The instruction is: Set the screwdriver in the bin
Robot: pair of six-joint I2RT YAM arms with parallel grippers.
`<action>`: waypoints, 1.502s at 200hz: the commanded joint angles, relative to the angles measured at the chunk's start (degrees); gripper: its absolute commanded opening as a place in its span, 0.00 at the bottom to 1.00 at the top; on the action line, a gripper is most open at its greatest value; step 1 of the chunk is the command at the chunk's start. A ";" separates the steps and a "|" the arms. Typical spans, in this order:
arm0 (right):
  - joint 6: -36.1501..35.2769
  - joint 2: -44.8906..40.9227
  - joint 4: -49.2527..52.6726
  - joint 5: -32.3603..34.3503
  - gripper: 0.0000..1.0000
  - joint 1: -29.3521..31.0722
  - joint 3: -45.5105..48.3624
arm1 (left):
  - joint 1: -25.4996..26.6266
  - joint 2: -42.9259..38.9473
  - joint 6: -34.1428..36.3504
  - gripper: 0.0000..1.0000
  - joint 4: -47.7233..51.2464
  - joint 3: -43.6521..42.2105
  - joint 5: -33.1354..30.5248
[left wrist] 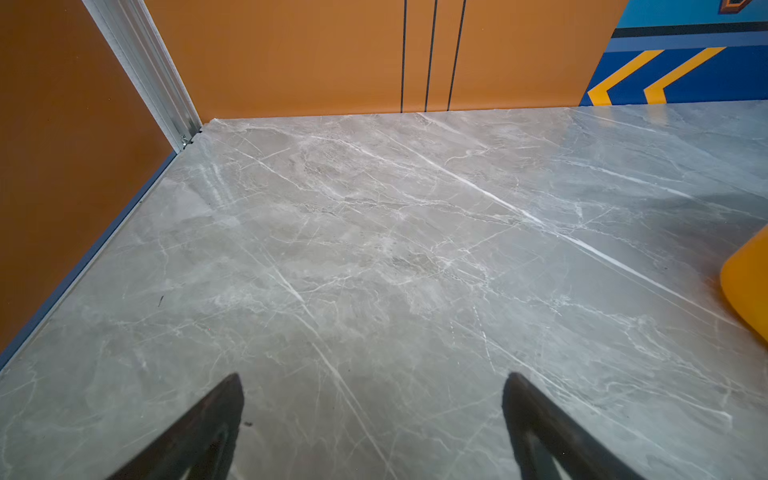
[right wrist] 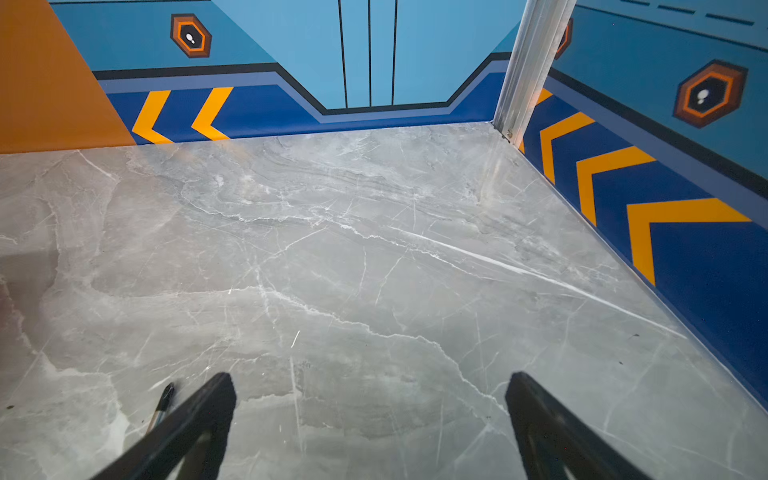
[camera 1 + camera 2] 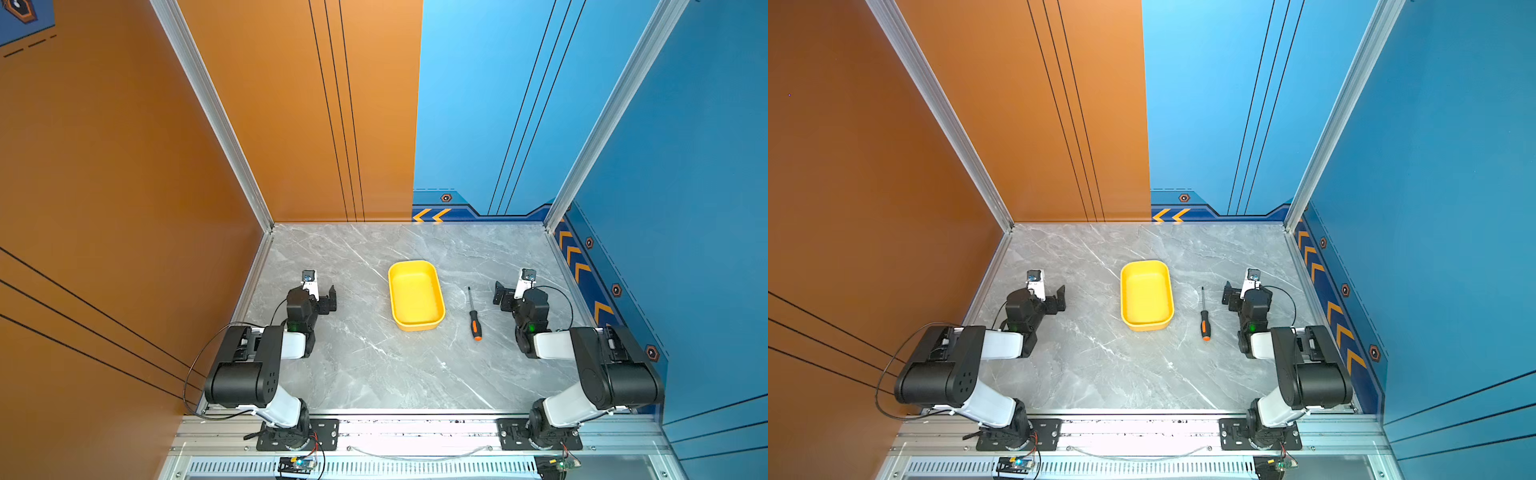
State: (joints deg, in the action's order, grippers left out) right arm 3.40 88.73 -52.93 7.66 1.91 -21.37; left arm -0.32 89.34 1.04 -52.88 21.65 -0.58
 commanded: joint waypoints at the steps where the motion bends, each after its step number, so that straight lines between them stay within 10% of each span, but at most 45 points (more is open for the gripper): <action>1: 0.12 -0.09 0.94 0.08 1.00 -0.07 -0.06 | -0.03 0.31 -0.49 0.98 0.40 0.40 0.44; 70: 0.31 -2.43 3.40 2.93 0.98 0.65 -0.44 | 0.23 -3.63 0.33 0.98 1.87 -0.26 1.11; 102: 1.02 -15.44 26.85 6.09 0.97 2.81 -7.30 | 1.08 -14.77 1.95 0.98 11.21 -0.03 3.32; 162: 12.38 -23.69 62.94 -9.66 0.93 5.01 -19.33 | 1.63 -23.94 -12.76 0.98 21.62 2.97 20.74; 300: 21.64 -16.85 65.12 -6.82 0.80 19.06 -10.48 | 8.76 -18.83 -20.24 0.98 25.02 4.63 29.32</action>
State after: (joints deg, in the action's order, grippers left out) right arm 23.22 69.97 10.96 -2.00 20.03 -31.53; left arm 7.97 69.41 -18.26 -28.75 24.43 25.87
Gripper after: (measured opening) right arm 0.808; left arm 0.978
